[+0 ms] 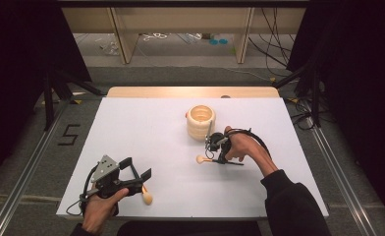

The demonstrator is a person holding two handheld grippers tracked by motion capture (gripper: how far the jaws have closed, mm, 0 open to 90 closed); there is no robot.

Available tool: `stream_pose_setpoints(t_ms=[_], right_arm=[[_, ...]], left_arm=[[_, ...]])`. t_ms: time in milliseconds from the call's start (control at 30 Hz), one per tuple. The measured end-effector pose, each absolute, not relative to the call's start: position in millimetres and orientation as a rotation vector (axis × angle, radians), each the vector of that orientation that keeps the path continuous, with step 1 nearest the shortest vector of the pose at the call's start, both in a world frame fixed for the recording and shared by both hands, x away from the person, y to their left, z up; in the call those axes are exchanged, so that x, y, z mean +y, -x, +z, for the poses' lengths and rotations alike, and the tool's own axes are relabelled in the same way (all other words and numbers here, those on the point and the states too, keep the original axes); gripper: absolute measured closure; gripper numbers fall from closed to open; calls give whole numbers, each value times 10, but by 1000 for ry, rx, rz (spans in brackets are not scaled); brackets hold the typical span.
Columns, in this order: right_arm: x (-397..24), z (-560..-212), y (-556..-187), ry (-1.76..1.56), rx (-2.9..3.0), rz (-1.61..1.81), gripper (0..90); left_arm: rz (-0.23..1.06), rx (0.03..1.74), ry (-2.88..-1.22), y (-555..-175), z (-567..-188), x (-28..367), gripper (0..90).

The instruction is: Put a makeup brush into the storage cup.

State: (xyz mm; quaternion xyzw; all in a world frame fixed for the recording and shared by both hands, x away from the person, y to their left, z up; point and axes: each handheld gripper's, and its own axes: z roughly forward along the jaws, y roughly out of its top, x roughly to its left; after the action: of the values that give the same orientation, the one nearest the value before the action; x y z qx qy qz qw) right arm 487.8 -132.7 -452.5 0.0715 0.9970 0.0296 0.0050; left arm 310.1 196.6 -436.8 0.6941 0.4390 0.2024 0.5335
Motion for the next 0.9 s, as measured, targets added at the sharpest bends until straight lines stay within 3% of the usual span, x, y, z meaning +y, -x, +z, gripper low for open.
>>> stream_pose_setpoints(t_ms=[367, 900], right_arm=[[-1412, -4306, -4872, -307, 3074, 259, 831], [-1665, -3952, -4877, -462, 2876, 983, 831]], left_arm=[[484, 1046, -1657, -3102, -4367, 1978, 157], [485, 1053, -1646, -3102, -4364, 1980, 157]])
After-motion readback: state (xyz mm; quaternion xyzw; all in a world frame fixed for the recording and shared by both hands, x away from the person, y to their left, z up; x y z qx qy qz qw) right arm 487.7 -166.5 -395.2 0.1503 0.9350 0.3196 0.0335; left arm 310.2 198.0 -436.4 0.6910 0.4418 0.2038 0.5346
